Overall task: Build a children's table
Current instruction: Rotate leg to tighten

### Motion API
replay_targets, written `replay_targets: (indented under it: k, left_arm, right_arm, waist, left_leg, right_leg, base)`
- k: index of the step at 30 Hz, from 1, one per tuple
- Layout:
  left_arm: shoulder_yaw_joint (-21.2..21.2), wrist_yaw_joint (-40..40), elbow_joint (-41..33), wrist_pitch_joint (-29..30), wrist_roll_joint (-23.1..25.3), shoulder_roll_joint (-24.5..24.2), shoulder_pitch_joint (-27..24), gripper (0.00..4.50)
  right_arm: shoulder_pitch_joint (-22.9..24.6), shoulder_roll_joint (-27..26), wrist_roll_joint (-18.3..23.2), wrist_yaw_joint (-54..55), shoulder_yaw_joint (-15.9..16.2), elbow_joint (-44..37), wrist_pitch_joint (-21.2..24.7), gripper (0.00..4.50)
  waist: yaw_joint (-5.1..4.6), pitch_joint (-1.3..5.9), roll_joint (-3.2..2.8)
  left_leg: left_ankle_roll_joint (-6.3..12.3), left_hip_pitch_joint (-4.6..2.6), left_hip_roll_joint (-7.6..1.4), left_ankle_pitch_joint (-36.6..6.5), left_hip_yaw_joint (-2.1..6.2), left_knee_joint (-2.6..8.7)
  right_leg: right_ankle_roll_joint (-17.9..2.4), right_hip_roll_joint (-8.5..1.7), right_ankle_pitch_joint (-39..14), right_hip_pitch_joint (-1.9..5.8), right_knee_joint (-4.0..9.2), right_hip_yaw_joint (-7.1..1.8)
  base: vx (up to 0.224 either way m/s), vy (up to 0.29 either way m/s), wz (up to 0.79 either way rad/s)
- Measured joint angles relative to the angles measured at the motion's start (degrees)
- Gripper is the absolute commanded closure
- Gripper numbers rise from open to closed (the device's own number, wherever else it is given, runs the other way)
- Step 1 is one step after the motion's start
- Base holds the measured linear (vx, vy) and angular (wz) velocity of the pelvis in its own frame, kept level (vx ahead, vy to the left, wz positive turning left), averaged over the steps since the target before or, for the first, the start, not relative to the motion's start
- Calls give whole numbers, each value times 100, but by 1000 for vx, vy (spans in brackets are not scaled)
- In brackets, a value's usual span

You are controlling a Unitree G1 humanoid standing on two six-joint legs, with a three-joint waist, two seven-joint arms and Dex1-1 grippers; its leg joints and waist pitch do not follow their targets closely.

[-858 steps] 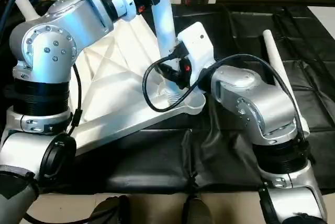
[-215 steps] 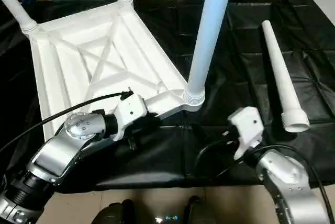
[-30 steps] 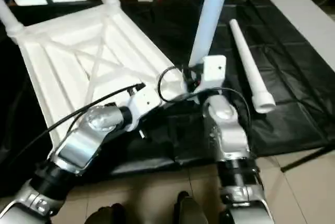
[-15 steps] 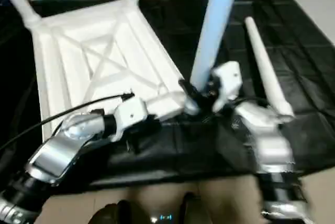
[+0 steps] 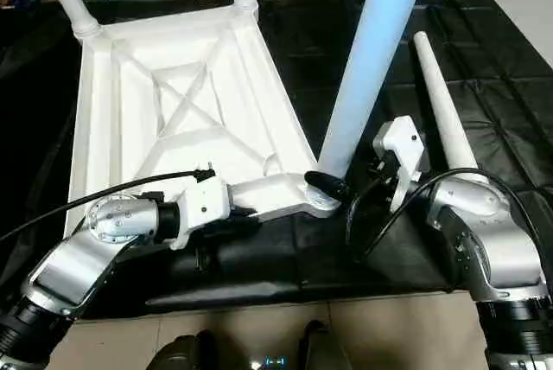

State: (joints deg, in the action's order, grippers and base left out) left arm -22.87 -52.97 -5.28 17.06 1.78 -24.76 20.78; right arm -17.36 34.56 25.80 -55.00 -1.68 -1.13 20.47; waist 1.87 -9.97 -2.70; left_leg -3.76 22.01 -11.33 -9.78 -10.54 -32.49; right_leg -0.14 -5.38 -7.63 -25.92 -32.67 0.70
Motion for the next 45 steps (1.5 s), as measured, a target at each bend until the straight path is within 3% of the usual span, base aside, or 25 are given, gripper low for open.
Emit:
replay_targets:
  k: [13,21,28,32,36,40,44,45]
  left_arm:
    - [17,-1,-3,2,-35,-43,-26,450]
    - [50,93,4,99,8,-23,-19,450]
    - [76,1020,584,972,459,856,595,450]
    - [81,1775,1074,1502,694,1624,980,450]
    - [81,2155,1395,1622,766,1995,1173,450]
    - [41,2112,1412,1411,819,1861,1135,450]
    - [1,1753,1198,1105,715,1490,951,450]
    - [-13,1629,1107,987,678,1376,877,450]
  right_arm:
    - [82,-231,169,4,-4,-2,52,226]
    - [92,-549,6,425,-4,-13,-22,245]
    - [-731,-1878,-681,2817,-36,972,-254,249]
    - [-1290,-2596,-1099,4344,-184,1837,-770,250]
    - [-1673,-2959,-1333,5179,-267,2586,-1385,250]
    - [-1719,-2860,-1362,4709,-259,2817,-1632,250]
    - [-1421,-2296,-1271,3529,-69,2448,-1617,250]
    - [-1306,-2136,-1210,3254,-8,2314,-1609,199]
  waist:
    - [-16,0,0]
    - [-79,2,4]
    - [-307,3,58]
    - [-342,3,71]
    - [-374,3,73]
    - [-392,-1,78]
    - [-347,-2,69]
    - [-320,-3,64]
  left_leg:
    - [0,-2,-5,0,1,-15]
    - [-41,-6,-10,-5,2,-20]
    - [-67,-9,13,4,44,-21]
    - [-67,-4,43,4,104,-11]
    - [-65,15,40,4,166,-8]
    - [-64,15,39,4,175,-7]
    - [-63,4,37,4,148,3]
    - [-63,-3,36,4,140,16]
  right_leg:
    - [1,2,-1,-1,-23,2]
    - [3,6,0,-1,-37,2]
    - [41,8,-22,-1,-16,15]
    - [44,7,-25,0,82,52]
    - [44,-11,-24,14,225,165]
    - [38,-10,-21,20,263,170]
    - [-18,-10,17,16,237,153]
    - [-25,-10,24,15,225,149]
  base:
    - [0,0,0]
    - [0,0,0]
    - [-43,1,-5]
    - [-57,20,-11]
    - [0,0,0]
    - [0,0,0]
    - [0,0,0]
    - [0,0,0]
